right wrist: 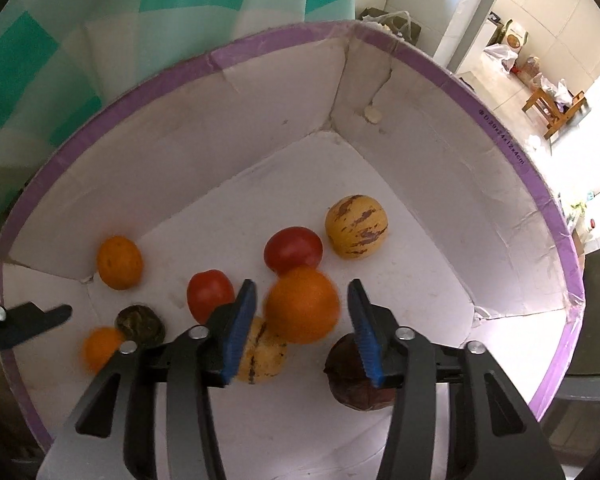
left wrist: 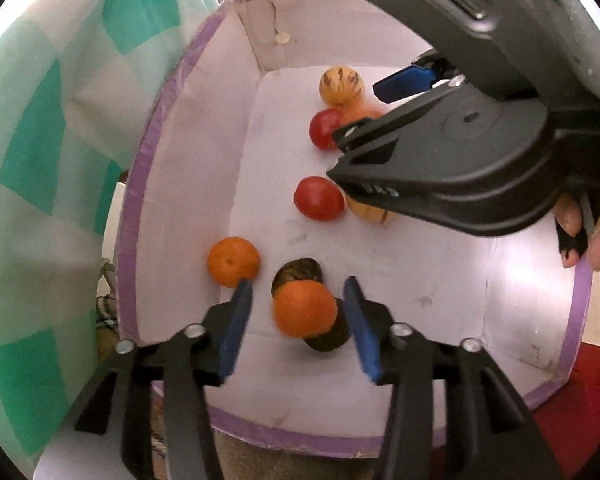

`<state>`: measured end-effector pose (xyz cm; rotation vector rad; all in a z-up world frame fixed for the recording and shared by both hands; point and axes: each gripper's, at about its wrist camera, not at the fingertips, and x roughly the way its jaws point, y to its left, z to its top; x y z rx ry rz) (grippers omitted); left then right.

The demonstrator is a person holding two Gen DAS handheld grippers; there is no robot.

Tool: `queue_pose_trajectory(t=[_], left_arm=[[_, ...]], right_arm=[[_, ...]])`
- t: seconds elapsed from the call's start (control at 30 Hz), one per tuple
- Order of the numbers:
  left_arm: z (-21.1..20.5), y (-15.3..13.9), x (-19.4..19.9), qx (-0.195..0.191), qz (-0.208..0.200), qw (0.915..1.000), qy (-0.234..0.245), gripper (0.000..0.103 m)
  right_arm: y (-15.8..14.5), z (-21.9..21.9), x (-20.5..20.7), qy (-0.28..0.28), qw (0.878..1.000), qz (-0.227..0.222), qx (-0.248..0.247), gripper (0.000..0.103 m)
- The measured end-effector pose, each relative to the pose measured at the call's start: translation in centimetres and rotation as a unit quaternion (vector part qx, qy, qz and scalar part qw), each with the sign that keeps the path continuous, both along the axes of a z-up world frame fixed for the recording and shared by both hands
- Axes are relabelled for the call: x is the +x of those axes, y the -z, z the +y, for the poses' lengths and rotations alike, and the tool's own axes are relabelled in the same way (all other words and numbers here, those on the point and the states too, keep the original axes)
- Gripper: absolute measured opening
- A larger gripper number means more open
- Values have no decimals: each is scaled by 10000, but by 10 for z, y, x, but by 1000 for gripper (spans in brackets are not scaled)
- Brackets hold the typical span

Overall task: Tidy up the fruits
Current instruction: 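Carry both oranges into the white box and open both tools, then move both open tools back to the remaining fruits on the tablecloth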

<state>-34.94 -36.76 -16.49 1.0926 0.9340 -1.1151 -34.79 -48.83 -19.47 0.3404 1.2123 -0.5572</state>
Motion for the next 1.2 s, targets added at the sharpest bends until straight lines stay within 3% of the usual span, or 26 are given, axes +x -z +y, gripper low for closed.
queue_pose_trajectory(t=[0.07,0.27,0.37,0.4,0.47,0.57,0.67,0.8,0.83,0.97,1.03,1.2], left_arm=[[2,-3,0,-69,-46,10000,3,64],[5,-14,-1,-188,-221,9996,56,65],[13,-41,-12,-686,-512,9960,267,71],[16,-54,-17,-967,-579,9929,386,77],[27,-78,-25,-1486,-770,9841,589,81],[50,-110,-33,-2190,-1357,9629,808,90],[76,-134,-20,-2600,-1881,9455,556,93],[112,-172,23,-2998,-2164,9284,-377,93],[126,-186,46,-3104,-2205,9209,-830,93],[176,-225,109,-3568,-2307,8796,-2141,100],[210,-240,155,-3701,-2273,8545,-2848,101],[286,-251,251,-3515,-2209,8086,-4169,101]], right_arm=[[-2,1,-1,8,10000,-22,6,60],[-10,0,-2,59,9999,-96,-29,68],[-29,-5,-7,241,9988,-393,-145,75],[-39,-8,-10,343,9978,-529,-204,76],[-57,-13,-15,505,9953,-750,-350,77],[-93,-17,-18,681,9889,-1170,-617,82],[-130,0,-11,476,9809,-1727,-757,86],[-173,49,21,-197,9670,-2303,-1070,87],[-179,60,27,-311,9644,-2377,-1114,87],[-199,106,66,-902,9578,-2622,-762,87],[-208,131,89,-1281,9541,-2606,-735,87],[-219,187,147,-2050,9436,-2504,-708,87]])
